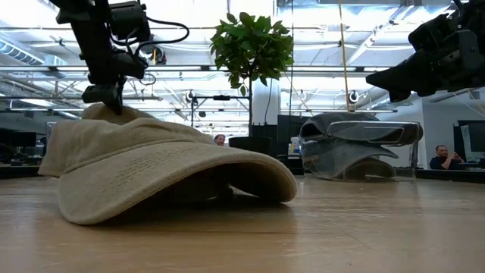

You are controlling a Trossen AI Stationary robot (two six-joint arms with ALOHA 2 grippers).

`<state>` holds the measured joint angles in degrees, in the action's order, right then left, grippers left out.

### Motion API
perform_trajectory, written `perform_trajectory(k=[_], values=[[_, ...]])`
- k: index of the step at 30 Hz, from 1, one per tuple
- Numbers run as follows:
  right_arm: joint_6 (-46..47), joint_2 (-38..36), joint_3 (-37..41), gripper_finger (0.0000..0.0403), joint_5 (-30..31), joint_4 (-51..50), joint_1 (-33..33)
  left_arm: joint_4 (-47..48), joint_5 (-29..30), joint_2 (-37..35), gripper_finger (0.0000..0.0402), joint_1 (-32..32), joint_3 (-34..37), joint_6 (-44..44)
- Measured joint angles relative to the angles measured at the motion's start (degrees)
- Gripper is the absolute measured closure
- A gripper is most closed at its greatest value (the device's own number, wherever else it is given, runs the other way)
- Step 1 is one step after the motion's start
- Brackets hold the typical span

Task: Pick & Place hat
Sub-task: Put the left brown cap into the left transparent bin

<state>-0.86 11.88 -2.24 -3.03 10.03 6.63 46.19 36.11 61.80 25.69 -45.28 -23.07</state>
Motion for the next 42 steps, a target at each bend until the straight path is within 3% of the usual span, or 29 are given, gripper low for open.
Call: perform_trajectory(k=[12, 15, 18, 22, 29, 37, 42], values=[[0.0, 0.0, 0.0, 0.0403, 0.0, 0.0, 0.0, 0.0, 20.5, 0.0, 0.0241, 0.0, 0.0, 5.0], [0.0, 0.0, 0.0, 0.0403, 0.0, 0.0, 0.0, 0.3, 17.9, 0.0, 0.0223, 0.0, 0.0, 11.6], [0.0, 0.0, 0.0, 0.0403, 0.0, 0.0, 0.0, 0.4, 7.6, 0.0, 0.0217, 0.0, 0.0, 18.9], [0.0, 0.0, 0.0, 0.0403, 0.0, 0.0, 0.0, 2.1, -2.7, 0.0, 0.024, -0.1, 0.0, 27.6], [0.0, 0.0, 0.0, 0.0403, 0.0, 0.0, 0.0, 11.1, 3.3, 0.0, 0.0383, 0.2, 0.0, 32.3], [0.0, 0.0, 0.0, 0.0403, 0.0, 0.0, 0.0, 10.3, 4.3, -0.1, 0.0395, -1.3, 0.0, 31.0], [0.0, 0.0, 0.0, 0.0403, 0.0, 0.0, 0.0, 10.3, -0.1, -0.1, 0.0396, -2.5, 0.0, 29.5]])
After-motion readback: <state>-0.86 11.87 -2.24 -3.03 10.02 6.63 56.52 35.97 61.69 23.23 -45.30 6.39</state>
